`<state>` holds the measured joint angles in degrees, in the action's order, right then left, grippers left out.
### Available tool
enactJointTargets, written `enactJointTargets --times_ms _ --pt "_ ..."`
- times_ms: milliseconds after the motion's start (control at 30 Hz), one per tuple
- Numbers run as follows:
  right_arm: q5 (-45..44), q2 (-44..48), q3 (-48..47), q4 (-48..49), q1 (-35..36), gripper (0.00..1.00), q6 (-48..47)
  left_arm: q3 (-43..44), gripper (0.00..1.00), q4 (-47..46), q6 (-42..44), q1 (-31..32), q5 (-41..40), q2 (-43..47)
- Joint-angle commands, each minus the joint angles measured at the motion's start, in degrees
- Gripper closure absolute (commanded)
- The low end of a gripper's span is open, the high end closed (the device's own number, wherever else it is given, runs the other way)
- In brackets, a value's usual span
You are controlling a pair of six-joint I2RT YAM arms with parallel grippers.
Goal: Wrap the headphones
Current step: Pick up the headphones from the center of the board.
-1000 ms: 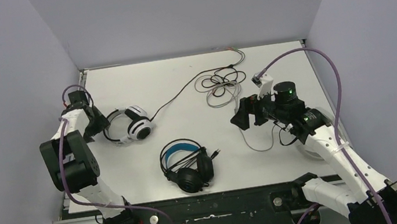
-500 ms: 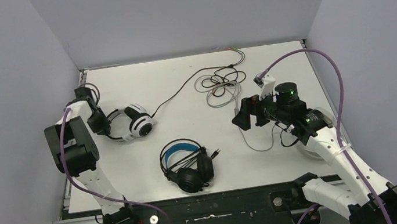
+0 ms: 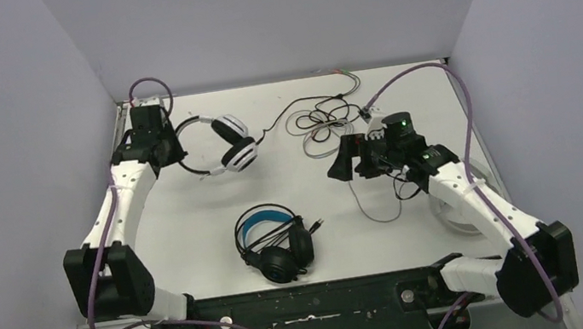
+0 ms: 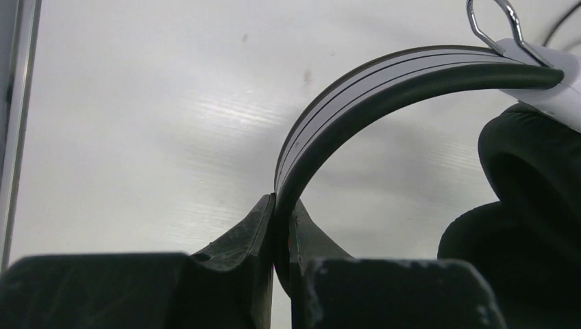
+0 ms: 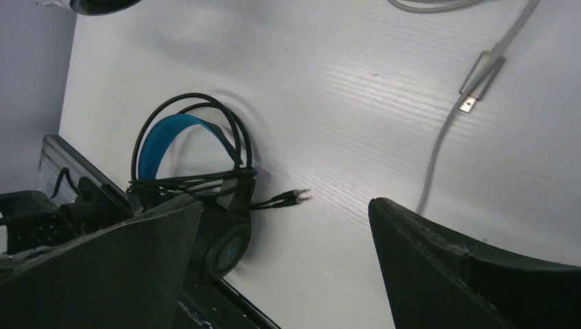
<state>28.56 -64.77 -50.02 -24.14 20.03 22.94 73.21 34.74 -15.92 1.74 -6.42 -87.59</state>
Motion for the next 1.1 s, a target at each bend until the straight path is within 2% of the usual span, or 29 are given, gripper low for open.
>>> enactJointTargets --times_ms 0,133,267,400,533,633,800,967,1067 --pt "2.6 -6.4 -7.6 10.3 4.1 0.00 9.2 0.0 1.00 -10.2 -2.8 9.1 -5.5 8.7" --pt "0.6 -10.8 -11.0 15.1 9.1 0.00 14.3 1.9 1.00 -13.5 -1.1 17.6 -13.4 11.2" --pt "-0.5 -9.8 -10.6 16.9 8.8 0.00 14.7 5.1 1.00 -14.5 -0.4 22.3 -14.1 11.6" --pt "-1.5 -6.1 -12.1 7.7 4.8 0.00 4.6 14.0 1.00 -3.1 -3.2 22.5 -8.4 9.3" --pt "0.6 -0.5 -9.6 5.4 -0.1 0.00 -4.0 22.3 1.00 10.0 -6.2 21.8 -0.2 7.8" --pt "2.8 1.9 -7.6 6.7 -1.7 0.00 -8.9 26.3 1.00 16.5 -10.8 17.9 8.7 8.2" --pt "4.4 4.1 -2.5 19.2 -1.8 0.00 -11.7 34.6 1.00 26.0 -17.5 12.3 25.8 6.6" --pt "8.0 1.8 -0.7 34.4 -1.8 0.00 -12.8 34.0 1.00 24.9 -23.9 12.1 37.8 8.0" --pt "7.9 -1.0 -2.0 38.6 -1.8 0.00 -12.7 32.2 1.00 22.3 -25.7 12.1 42.5 9.3"
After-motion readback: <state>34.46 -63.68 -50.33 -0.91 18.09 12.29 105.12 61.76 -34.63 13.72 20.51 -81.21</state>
